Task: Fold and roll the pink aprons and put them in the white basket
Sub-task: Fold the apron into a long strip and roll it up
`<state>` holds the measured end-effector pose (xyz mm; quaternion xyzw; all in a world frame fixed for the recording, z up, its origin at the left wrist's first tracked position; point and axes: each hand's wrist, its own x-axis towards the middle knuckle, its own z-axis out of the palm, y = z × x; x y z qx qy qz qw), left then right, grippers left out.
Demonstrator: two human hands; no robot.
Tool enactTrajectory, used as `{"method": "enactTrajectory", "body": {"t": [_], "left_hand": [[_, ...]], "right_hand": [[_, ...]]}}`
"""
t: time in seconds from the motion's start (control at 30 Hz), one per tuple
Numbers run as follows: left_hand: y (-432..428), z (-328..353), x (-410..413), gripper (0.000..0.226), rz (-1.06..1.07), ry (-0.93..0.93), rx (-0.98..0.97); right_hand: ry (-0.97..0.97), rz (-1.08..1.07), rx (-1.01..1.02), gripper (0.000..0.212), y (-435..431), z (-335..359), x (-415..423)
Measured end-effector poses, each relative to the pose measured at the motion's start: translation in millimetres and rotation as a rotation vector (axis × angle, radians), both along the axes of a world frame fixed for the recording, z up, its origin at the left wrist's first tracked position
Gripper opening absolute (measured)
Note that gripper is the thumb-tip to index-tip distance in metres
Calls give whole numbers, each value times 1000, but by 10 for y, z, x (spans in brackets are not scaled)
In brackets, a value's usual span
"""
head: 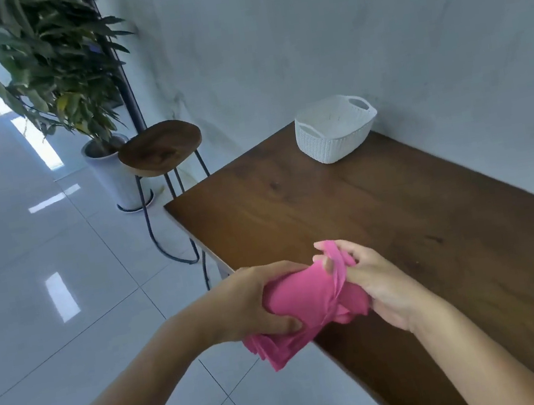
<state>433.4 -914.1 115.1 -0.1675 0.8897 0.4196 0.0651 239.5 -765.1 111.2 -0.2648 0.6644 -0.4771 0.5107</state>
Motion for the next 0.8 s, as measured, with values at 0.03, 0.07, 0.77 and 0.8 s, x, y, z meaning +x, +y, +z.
{"method": "enactTrajectory", "body": {"t": [0.03,0.07,0.77,0.8], "left_hand": [[-91,41,38,79,-40,5,-41],[-181,70,82,79,-69,14,-66],[-1296,-139,244,62,1,118,-36],[-1334,-163,183,64,18,108,-47]], "right_hand": [[15,16,12,78,-41,32,82],[34,29,18,69,-80,66,164],[160,-239,50,33,-744,-5,646],[165,-255,31,32,-759,-33,560]]}}
